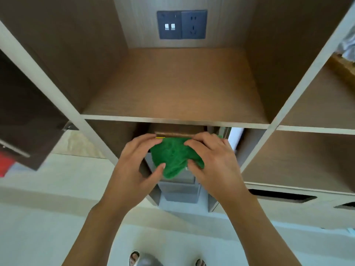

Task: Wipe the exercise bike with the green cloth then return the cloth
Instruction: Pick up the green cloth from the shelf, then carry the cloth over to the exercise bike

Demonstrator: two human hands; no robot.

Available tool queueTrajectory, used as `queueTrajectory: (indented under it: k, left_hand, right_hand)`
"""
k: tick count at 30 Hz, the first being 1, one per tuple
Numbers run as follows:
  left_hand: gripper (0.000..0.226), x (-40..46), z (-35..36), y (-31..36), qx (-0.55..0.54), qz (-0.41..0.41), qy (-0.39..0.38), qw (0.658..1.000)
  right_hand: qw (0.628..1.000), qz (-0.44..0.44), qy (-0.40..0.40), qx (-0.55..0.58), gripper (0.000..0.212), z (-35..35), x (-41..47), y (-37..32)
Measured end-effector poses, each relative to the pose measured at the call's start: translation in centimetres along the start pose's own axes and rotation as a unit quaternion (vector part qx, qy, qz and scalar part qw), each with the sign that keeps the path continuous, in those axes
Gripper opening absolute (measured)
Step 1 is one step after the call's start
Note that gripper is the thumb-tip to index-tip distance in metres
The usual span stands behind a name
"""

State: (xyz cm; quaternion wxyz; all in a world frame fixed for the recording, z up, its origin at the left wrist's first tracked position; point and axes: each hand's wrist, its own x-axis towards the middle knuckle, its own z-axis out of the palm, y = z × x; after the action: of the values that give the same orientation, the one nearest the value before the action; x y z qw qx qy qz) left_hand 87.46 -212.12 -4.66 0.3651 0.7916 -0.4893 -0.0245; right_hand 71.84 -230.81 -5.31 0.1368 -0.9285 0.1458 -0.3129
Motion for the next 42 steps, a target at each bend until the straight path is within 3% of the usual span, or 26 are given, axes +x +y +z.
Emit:
queueTrajectory:
  k: [8, 17, 30, 42]
  left_hand:
    - [0.055, -8.1, -4.7, -2.5, 0.058, -0.104, 0.034, 0.992]
    - [0.055, -21.3, -15.0, -8.1, 0.11, -0.206, 0.107, 0.966]
    - [0.052, -46.2, -30.0, -15.7, 0.168, -0.338, 0.232, 0.896]
    - [0.052, -63.2, -38.5, -14.9, 0.194, -0.459, 0.341, 0.797]
  right_hand:
    - [0.994, 0.026, -0.096, 0.037, 0.038, 3.8, 0.2, -5.3]
    - [0.982, -0.033, -0.162, 0.088, 0.034, 9.5, 0.3, -20.0]
    - [0.94, -0.163, -0.249, 0.167, 0.036, 18.2, -3.7, -47.3]
    - [0.873, -0.308, -0.299, 0.233, 0.031, 22.7, -7.5, -67.4]
